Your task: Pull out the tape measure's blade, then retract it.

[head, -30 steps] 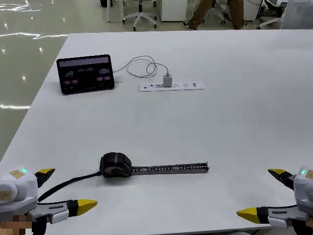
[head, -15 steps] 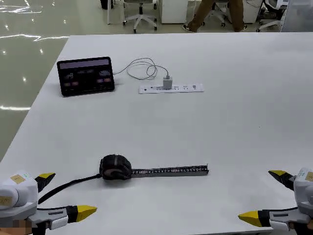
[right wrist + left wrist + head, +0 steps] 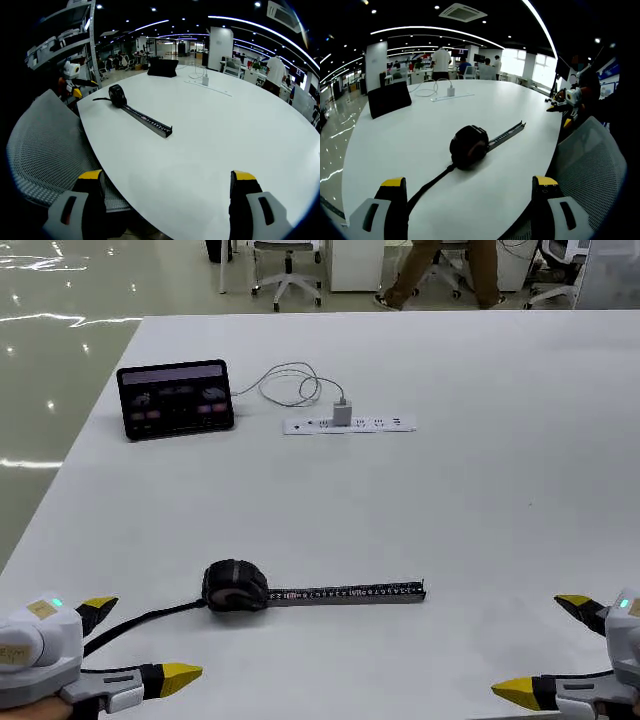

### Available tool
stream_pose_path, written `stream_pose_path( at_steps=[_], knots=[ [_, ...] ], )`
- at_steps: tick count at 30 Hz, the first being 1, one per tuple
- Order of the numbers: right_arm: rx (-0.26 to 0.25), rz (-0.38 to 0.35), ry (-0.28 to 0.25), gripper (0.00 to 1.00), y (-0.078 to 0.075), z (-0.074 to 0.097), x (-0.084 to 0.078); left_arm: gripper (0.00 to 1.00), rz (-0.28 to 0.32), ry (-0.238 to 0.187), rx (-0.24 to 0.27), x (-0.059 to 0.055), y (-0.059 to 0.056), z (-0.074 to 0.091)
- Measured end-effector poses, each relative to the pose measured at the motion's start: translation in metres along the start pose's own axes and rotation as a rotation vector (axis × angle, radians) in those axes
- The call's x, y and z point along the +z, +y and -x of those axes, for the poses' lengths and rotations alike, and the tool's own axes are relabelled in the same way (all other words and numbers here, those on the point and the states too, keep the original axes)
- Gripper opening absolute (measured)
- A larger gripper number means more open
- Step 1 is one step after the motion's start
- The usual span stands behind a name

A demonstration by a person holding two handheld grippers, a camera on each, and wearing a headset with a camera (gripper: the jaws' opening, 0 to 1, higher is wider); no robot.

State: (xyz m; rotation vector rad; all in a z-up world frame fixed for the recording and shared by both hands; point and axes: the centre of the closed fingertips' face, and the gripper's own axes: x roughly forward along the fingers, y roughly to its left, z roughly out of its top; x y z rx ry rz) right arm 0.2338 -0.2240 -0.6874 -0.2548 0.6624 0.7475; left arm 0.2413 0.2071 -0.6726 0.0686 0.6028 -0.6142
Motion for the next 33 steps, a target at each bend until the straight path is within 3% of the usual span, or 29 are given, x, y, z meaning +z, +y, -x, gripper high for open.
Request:
stream_pose_path(
  at_steps=[10, 15, 24, 33],
  knots=[
    [0.003, 0.004, 0.006, 1.00, -0.001, 0.001, -0.002, 1.00, 0.005, 0.027, -0.004, -0.003, -0.003, -0.006],
    [0.001, -0.004, -0.007, 1.00, -0.004, 0.001, 0.002, 1.00, -0.002, 0.027, -0.011, 0.003, -0.007, -0.009],
    [0.038, -0.008, 0.029, 1.00, -0.001, -0.006, 0.002, 1.00, 0.005, 0.040, -0.018, 0.010, -0.016, -0.021],
    [0.063, 0.022, 0.033, 1.00, 0.002, -0.009, 0.012, 1.00, 0.012, 0.054, 0.016, 0.023, -0.014, -0.032]
  ],
)
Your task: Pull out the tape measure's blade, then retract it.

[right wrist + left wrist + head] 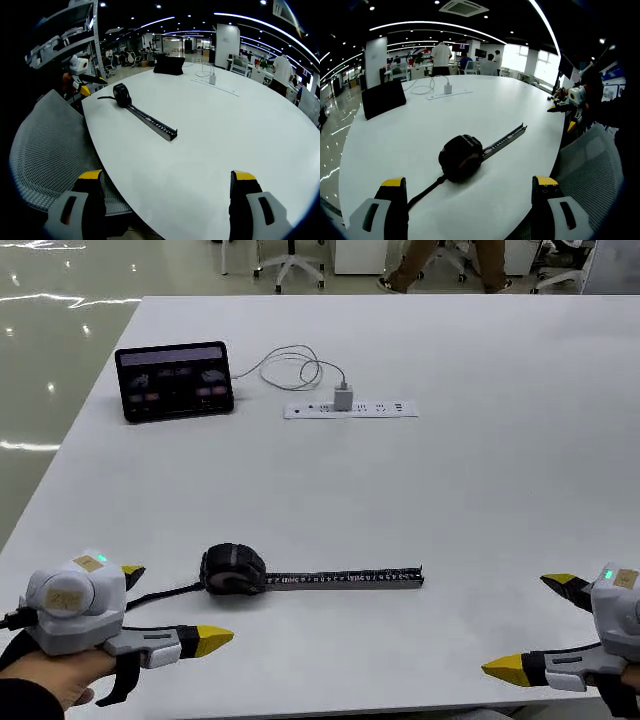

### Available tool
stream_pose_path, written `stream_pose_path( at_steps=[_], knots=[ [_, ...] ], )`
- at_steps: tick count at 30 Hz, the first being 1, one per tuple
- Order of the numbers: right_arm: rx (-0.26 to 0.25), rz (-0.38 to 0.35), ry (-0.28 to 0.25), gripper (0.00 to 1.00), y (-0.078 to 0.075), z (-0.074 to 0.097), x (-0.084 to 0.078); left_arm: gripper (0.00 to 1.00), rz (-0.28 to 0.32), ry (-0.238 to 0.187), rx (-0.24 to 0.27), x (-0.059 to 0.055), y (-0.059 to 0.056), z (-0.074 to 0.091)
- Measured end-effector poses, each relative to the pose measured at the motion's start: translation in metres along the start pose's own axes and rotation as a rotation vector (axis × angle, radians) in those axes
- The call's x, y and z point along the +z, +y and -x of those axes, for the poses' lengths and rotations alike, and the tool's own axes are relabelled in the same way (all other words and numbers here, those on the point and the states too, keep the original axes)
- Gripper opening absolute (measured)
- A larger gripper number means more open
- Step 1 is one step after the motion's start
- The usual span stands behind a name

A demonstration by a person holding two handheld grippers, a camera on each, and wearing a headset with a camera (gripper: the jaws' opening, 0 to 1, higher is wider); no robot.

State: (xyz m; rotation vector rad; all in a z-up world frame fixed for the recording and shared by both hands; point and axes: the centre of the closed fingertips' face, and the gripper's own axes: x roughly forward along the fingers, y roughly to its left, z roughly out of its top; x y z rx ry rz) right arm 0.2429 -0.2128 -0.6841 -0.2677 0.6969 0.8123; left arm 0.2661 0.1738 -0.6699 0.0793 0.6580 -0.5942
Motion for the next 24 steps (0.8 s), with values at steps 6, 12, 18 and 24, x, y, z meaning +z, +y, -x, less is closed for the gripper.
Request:
stream_pose_path(
  at_steps=[6, 12, 18, 24],
  knots=[
    [0.003, 0.019, 0.004, 1.00, -0.002, -0.002, 0.005, 1.00, 0.053, -0.003, 0.016, 0.010, 0.000, -0.007],
    [0.006, 0.032, 0.004, 1.00, -0.003, -0.005, 0.010, 1.00, 0.046, 0.029, 0.043, 0.014, -0.005, -0.018],
    [0.017, 0.047, 0.009, 1.00, -0.005, -0.009, 0.012, 1.00, 0.066, 0.019, 0.063, 0.019, -0.013, -0.030],
    [0.024, 0.055, 0.016, 1.00, -0.006, -0.012, 0.013, 1.00, 0.075, 0.015, 0.084, 0.014, -0.018, -0.042]
  ],
)
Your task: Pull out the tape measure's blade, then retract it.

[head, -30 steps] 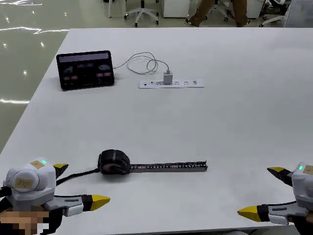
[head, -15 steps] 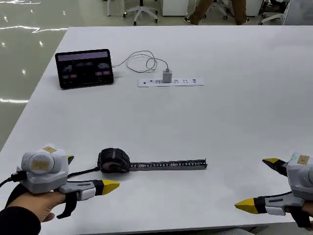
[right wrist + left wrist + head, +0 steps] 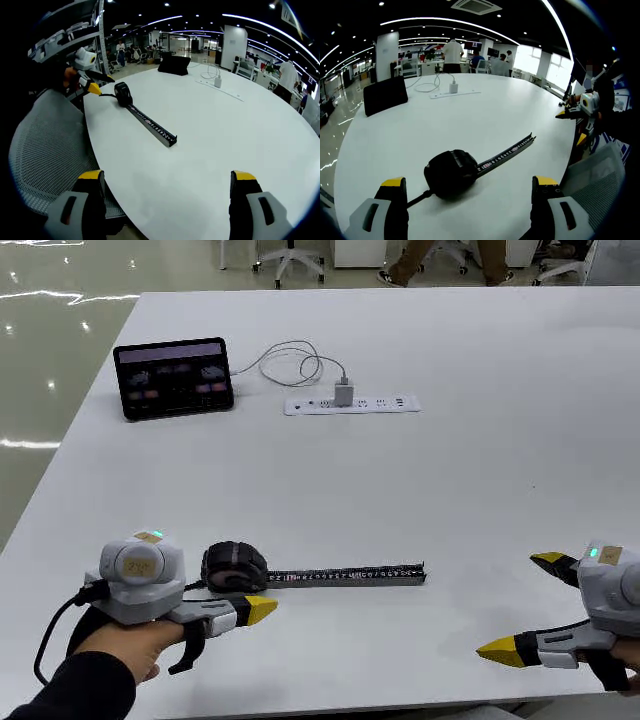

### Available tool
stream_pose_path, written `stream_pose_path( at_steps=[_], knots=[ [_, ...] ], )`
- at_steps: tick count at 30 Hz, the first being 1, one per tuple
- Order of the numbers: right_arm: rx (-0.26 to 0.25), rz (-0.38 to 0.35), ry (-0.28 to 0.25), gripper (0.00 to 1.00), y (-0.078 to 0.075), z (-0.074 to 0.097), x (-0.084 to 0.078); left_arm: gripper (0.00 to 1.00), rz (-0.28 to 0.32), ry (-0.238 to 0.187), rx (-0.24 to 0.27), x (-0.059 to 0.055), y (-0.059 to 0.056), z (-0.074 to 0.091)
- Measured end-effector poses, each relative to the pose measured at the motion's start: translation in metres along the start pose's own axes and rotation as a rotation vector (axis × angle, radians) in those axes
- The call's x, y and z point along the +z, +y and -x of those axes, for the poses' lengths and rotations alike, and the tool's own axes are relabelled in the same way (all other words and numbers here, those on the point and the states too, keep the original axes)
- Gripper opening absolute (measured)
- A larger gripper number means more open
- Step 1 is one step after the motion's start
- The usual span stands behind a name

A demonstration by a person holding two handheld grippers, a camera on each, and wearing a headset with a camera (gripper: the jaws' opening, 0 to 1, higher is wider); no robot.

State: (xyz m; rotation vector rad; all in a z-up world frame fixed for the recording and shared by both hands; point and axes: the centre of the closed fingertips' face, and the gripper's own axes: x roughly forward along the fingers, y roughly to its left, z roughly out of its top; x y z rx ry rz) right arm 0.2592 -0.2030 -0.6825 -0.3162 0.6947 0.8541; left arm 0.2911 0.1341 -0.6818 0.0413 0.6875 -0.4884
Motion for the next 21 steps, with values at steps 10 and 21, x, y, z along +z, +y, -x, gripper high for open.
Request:
stream_pose_path(
  at_steps=[10, 21],
  knots=[
    [0.007, 0.018, 0.006, 1.00, 0.000, -0.002, 0.006, 1.00, 0.033, -0.032, 0.076, 0.002, 0.010, -0.006],
    [0.015, 0.042, 0.020, 1.00, 0.000, -0.005, 0.010, 1.00, 0.090, -0.063, 0.115, -0.004, 0.015, -0.018]
  ],
)
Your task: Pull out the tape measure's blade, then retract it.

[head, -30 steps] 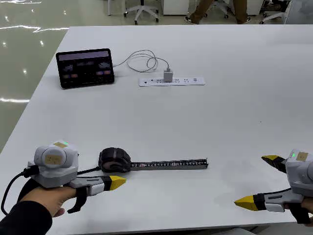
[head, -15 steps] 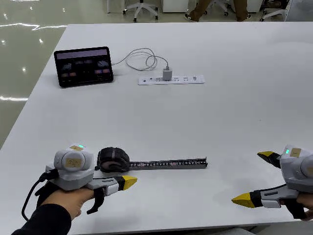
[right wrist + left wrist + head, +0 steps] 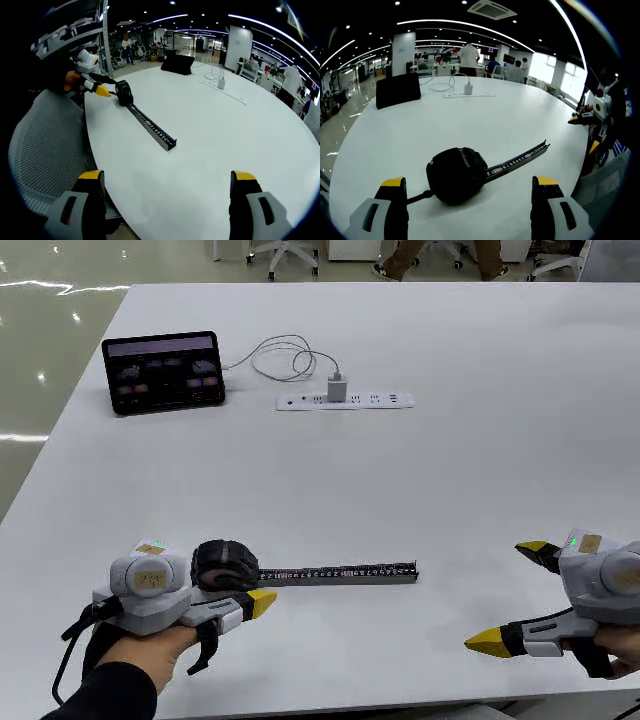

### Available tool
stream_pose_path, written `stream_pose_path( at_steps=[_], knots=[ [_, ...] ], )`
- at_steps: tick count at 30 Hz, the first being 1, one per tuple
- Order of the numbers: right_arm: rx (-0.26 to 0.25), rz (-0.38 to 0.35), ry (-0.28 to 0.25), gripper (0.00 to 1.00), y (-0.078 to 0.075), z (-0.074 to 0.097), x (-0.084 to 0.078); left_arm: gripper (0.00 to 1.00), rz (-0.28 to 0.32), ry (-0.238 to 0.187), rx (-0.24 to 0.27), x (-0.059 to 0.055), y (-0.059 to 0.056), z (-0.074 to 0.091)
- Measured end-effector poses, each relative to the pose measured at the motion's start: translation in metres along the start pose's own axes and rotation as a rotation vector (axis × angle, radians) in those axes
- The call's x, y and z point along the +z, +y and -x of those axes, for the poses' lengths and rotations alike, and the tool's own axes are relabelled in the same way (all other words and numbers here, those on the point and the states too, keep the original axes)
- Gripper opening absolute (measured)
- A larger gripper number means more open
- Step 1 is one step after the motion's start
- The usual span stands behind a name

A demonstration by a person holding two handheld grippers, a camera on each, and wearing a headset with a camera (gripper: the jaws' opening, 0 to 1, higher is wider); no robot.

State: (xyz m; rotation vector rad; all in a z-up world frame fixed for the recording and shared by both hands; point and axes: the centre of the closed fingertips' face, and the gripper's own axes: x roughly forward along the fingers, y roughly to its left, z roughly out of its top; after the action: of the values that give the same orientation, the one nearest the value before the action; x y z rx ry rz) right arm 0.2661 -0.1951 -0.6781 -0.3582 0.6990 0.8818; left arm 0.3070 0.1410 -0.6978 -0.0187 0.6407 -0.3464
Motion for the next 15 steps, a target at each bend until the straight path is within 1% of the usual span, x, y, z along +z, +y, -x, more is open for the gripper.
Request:
stream_pose_path(
  at_steps=[4, 8, 11, 13, 15],
  knots=[
    [0.006, 0.007, 0.011, 1.00, 0.001, -0.003, -0.002, 1.00, 0.011, -0.016, 0.013, 0.002, 0.001, -0.005],
    [0.014, 0.016, 0.018, 1.00, 0.001, -0.006, -0.003, 1.00, 0.001, -0.012, 0.008, -0.002, -0.002, -0.009],
    [0.020, 0.019, 0.023, 1.00, 0.000, -0.009, -0.002, 1.00, 0.003, -0.025, 0.011, 0.000, -0.001, -0.011],
    [0.026, 0.022, 0.027, 1.00, 0.001, -0.012, 0.000, 1.00, 0.024, -0.022, 0.026, -0.001, 0.002, -0.013],
    [0.036, 0.027, 0.033, 1.00, 0.002, -0.015, 0.000, 1.00, 0.032, -0.036, 0.023, 0.000, 0.002, -0.015]
  ],
)
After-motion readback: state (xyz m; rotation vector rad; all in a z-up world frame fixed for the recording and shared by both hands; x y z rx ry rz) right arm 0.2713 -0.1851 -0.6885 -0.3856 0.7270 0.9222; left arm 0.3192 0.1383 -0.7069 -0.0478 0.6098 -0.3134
